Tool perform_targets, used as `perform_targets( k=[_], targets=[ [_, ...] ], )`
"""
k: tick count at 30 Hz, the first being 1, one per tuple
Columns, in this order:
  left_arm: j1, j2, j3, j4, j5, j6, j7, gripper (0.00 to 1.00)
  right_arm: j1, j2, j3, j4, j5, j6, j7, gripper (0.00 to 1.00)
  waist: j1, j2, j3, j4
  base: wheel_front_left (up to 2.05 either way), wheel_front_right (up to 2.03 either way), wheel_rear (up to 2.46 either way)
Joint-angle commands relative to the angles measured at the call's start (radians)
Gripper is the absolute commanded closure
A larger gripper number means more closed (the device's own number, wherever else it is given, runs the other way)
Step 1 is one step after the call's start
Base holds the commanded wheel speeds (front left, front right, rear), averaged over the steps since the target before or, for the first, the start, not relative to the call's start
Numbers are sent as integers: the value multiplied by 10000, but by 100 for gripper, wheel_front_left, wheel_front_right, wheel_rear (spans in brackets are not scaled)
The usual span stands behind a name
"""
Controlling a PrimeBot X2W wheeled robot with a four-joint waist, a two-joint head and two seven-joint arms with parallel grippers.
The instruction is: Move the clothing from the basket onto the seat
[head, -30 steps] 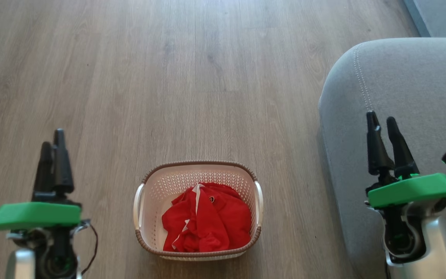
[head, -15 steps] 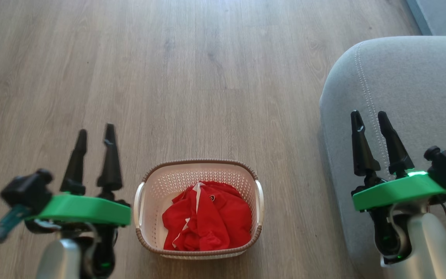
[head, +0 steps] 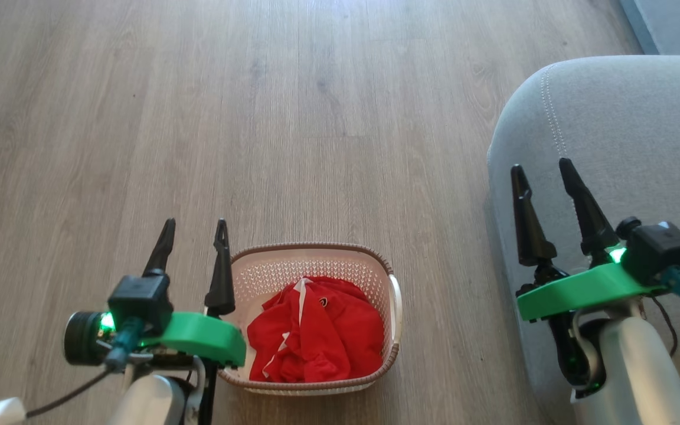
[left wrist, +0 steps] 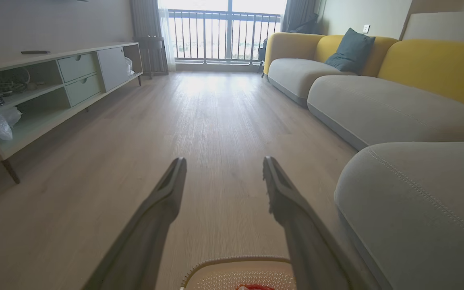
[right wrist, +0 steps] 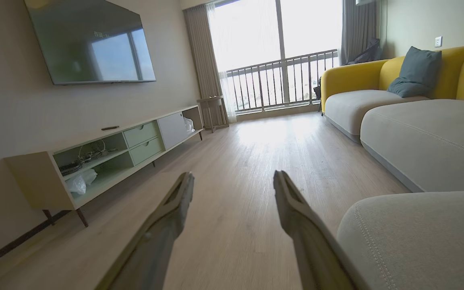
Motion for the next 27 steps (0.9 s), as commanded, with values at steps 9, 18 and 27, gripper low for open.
perform_targets(
  k=[9,18,27],
  targets=[
    [-719,341,-72,-946,674,1677,-409,0,-596,-113,318,-492,-1076,0,-378,0,-1,0,-17,-6,0,0,0],
    [-281,-477,1156,-570,530,671,-646,0,-540,-122,156,247,-1447,0,-614,0,-1,0,30,-12,0,0,0],
    [-43,-1273,2721,794,1376,-936,-914,0,-913,-133,-64,1519,-2167,0,-881,0,-1,0,281,-78,0,0,0]
  ],
)
